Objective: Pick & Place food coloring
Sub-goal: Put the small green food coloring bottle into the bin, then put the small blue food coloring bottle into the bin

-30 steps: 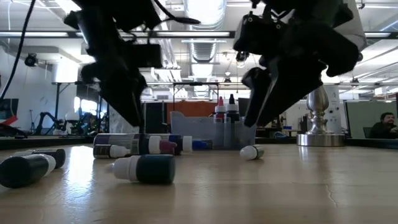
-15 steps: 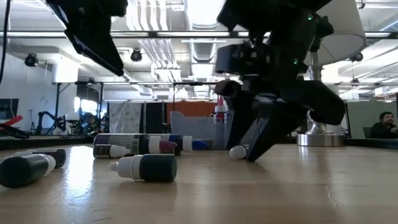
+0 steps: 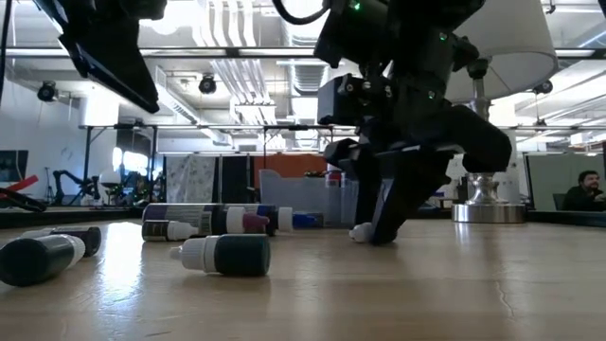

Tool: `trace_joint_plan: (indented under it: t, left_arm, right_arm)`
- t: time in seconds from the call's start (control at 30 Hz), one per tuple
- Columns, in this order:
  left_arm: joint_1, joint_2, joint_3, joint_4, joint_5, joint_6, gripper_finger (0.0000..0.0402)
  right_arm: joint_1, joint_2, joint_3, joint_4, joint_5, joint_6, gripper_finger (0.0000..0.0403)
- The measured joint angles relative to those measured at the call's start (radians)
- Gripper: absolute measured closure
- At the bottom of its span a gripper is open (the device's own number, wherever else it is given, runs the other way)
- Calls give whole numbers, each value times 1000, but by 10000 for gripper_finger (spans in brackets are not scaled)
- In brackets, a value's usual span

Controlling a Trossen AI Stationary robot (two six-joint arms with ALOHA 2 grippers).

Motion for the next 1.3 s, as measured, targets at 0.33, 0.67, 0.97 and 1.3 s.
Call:
trace_joint_plan:
  t: [0.33, 0.67, 0.97, 1.3]
  left_arm:
    - [-38, 0, 0, -88, -13, -106, 255]
    - [-77, -1, 0, -93, -87, -193, 255]
    - [-77, -1, 0, -93, -92, -219, 255]
    - [-77, -1, -23, -83, -84, -214, 255]
  right_arm:
    - [-14, -118, 51, 39, -58, 288, 350]
    - [-244, -391, 60, -15, 261, 381, 310]
    - [-388, -348, 121, 8, 52, 341, 305]
    - [-183, -345, 151, -195, -22, 227, 236]
